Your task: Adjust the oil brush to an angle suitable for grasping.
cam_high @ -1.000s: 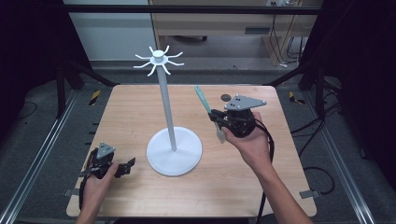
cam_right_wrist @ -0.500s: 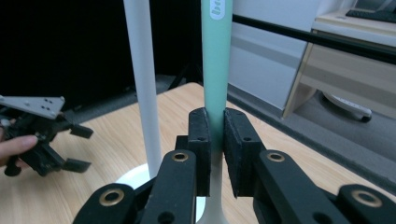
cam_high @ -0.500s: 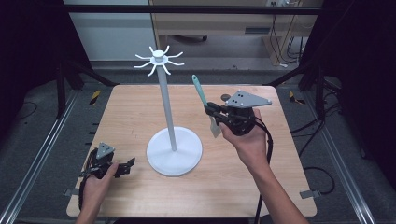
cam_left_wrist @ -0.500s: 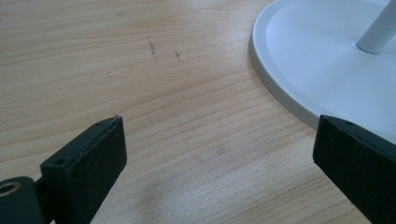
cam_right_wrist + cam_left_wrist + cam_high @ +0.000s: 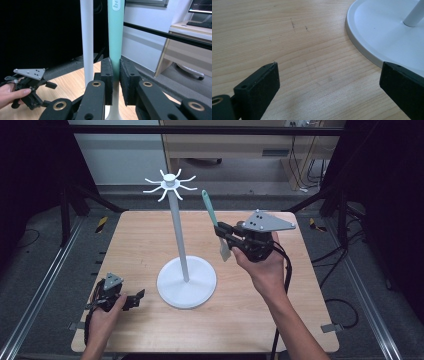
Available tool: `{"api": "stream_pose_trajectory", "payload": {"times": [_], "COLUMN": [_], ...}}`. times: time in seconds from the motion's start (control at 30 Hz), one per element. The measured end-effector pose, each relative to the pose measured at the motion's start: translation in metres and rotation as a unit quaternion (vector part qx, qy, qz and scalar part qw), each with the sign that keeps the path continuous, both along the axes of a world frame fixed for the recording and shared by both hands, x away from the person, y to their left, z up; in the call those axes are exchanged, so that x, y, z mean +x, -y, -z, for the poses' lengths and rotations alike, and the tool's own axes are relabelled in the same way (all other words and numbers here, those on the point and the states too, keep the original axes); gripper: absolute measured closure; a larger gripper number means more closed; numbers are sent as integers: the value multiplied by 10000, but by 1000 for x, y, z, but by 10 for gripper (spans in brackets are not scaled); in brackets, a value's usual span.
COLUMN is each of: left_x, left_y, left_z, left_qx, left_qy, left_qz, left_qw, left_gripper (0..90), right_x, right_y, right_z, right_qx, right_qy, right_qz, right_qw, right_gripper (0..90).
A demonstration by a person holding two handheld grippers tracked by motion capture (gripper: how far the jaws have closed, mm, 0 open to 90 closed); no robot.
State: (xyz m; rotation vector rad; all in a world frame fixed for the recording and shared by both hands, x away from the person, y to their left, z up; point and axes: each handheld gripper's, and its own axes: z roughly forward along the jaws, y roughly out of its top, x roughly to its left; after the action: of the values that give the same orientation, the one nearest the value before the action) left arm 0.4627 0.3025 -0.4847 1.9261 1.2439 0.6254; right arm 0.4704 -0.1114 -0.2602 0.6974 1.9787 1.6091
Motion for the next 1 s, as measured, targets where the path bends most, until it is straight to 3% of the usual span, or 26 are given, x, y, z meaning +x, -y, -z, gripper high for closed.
{"api": "stream_pose_trajectory", "payload": {"times": [0.5, 1.0], "left_x": [0, 0], "left_y": [-1, 0], "left_z": [0, 0], "left_qx": [32, 3], "left_qy": [-37, -36], "left_qz": [8, 1], "left_qw": [10000, 10000], "left_gripper": [24, 25], "right_x": [-1, 4], "right_y": [-5, -10], "right_z": [-11, -10], "right_qx": [110, 138], "right_qy": [144, 55], "right_qz": [-179, -293], "right_qw": [9997, 9995], "right_gripper": [817, 817]}}
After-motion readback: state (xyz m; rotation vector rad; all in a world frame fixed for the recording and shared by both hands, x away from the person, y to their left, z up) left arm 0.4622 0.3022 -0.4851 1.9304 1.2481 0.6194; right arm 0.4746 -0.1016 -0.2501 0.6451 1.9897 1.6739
